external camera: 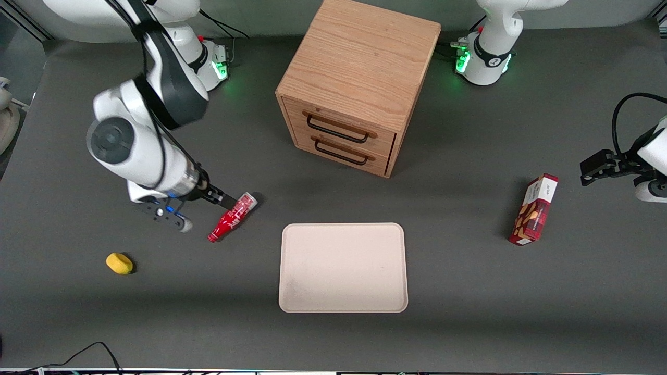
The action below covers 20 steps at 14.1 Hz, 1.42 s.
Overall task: Place coke bottle on tray
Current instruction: 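Close the right gripper around the bottle's body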
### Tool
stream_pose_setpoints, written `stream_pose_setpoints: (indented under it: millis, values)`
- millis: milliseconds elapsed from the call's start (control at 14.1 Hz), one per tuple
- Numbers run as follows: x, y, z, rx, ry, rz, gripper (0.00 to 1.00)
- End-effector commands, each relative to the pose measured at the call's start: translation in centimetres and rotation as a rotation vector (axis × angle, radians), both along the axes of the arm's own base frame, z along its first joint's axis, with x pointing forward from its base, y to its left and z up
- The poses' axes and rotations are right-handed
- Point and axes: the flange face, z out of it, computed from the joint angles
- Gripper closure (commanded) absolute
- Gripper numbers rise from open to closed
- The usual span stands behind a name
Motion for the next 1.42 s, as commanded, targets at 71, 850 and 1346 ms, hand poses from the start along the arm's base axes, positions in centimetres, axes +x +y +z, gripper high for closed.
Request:
stream_pose_setpoints:
  millis: [71, 850, 1346]
  values:
    - [1.0, -0.7, -7.6, -0.023, 0.041, -0.138, 0.00]
    - [-1.5, -4.7, -20.8, -0.065, 0.071, -0.263, 0.00]
    - [-2.8, -4.4, -23.8, -0.046, 0.054, -0.260, 0.07]
